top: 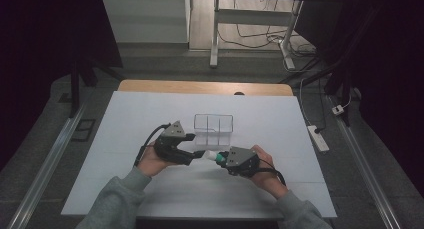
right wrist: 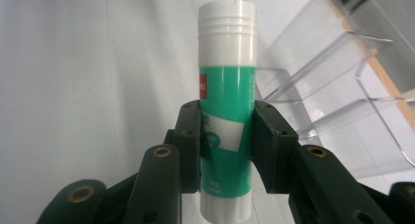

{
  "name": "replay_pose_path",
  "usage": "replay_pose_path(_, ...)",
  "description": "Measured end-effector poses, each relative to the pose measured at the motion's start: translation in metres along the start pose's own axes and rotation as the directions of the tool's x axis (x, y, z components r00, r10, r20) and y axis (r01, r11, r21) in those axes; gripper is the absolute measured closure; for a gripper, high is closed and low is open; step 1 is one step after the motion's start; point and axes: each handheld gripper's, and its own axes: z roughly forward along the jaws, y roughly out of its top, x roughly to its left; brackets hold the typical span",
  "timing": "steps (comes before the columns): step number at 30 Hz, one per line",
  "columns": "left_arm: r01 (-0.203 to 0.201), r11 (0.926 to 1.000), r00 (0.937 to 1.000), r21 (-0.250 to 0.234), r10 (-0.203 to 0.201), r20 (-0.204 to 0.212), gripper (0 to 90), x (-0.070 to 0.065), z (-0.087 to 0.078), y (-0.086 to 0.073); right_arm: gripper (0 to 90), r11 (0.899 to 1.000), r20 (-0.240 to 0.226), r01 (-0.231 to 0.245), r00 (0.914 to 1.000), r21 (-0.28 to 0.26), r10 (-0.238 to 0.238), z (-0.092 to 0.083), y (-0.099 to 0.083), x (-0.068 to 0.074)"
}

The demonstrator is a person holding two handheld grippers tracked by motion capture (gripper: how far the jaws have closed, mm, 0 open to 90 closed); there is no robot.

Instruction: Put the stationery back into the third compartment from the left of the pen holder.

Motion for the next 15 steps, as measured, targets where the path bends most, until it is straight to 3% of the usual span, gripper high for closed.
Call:
replay_pose_path(3, 0.008, 1.0, 0.9992, 0.005, -0.008, -0.038, 28.2, 0.0, -0.008, -0.011, 66.0, 0.995, -0.006, -0.08, 0.9968, -0.053, 0.08, -0.005, -0.002, -0.007)
replay_pose_path(7, 0.036, 0.9993, 0.9958, 0.01, -0.035, -0.085, 28.9, 0.002, -0.019, -0.029, 65.9, 0.98, -0.013, -0.165, 0.9863, -0.112, 0.164, -0.011, -0.005, -0.015)
replay_pose_path(15, 0.111, 0.9938, 0.979, 0.01, -0.107, -0.173, 29.2, 0.011, -0.041, -0.066, 65.9, 0.95, 0.005, -0.254, 0.9659, -0.184, 0.259, -0.017, -0.007, -0.027)
